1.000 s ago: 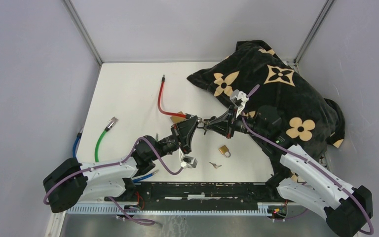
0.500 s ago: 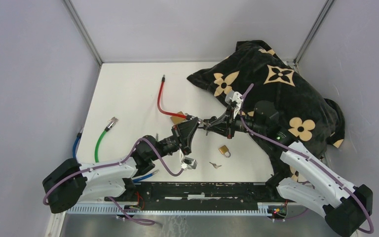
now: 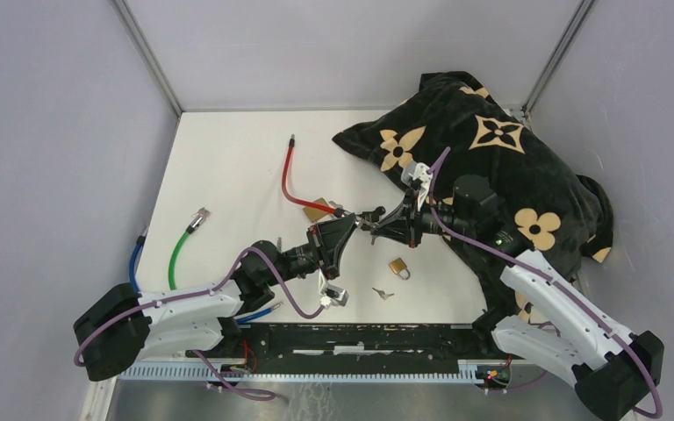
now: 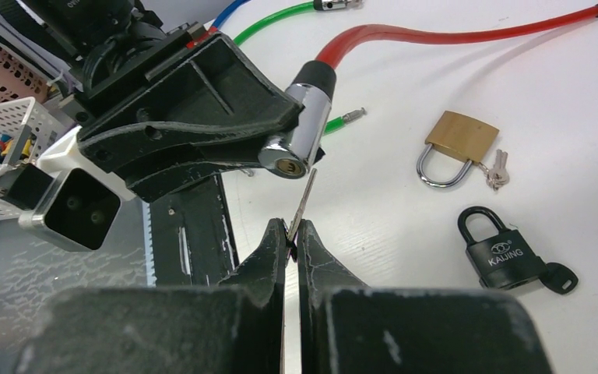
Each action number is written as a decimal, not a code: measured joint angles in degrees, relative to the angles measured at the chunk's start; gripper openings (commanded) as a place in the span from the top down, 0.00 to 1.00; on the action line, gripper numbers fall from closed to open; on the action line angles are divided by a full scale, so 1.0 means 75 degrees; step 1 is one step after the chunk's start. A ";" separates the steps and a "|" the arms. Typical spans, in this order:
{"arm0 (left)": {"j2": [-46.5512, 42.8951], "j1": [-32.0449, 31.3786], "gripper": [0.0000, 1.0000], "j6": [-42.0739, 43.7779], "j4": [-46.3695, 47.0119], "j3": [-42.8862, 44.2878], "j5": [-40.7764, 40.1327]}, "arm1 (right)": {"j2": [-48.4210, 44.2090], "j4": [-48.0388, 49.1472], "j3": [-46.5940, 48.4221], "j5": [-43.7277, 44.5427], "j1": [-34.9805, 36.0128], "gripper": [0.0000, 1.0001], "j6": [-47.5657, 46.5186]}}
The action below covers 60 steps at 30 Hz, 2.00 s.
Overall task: Lock with the key
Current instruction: Insert the key into the lock.
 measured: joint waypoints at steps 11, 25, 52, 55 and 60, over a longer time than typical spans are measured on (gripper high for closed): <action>-0.0012 -0.0026 0.98 0.0321 -0.0469 0.0003 -0.0041 | -0.0431 -0.0149 -0.0061 -0.0227 -0.0017 1.00 0.0256; -0.0012 -0.0026 0.98 0.0455 -0.0484 0.0003 -0.0140 | -0.0309 0.0624 -0.0595 -0.0323 -0.0017 1.00 0.1081; -0.0009 -0.0026 0.98 0.0458 -0.0481 0.0006 -0.0137 | -0.0210 0.0886 -0.0615 -0.0181 -0.0020 1.00 0.1303; -0.0009 -0.0026 0.98 0.0458 -0.0481 0.0003 -0.0140 | -0.0175 0.1032 -0.0615 -0.0221 -0.0020 1.00 0.1416; -0.0009 -0.0026 0.98 0.0458 -0.0478 0.0006 -0.0149 | -0.0172 0.1131 -0.0638 -0.0227 -0.0020 1.00 0.1515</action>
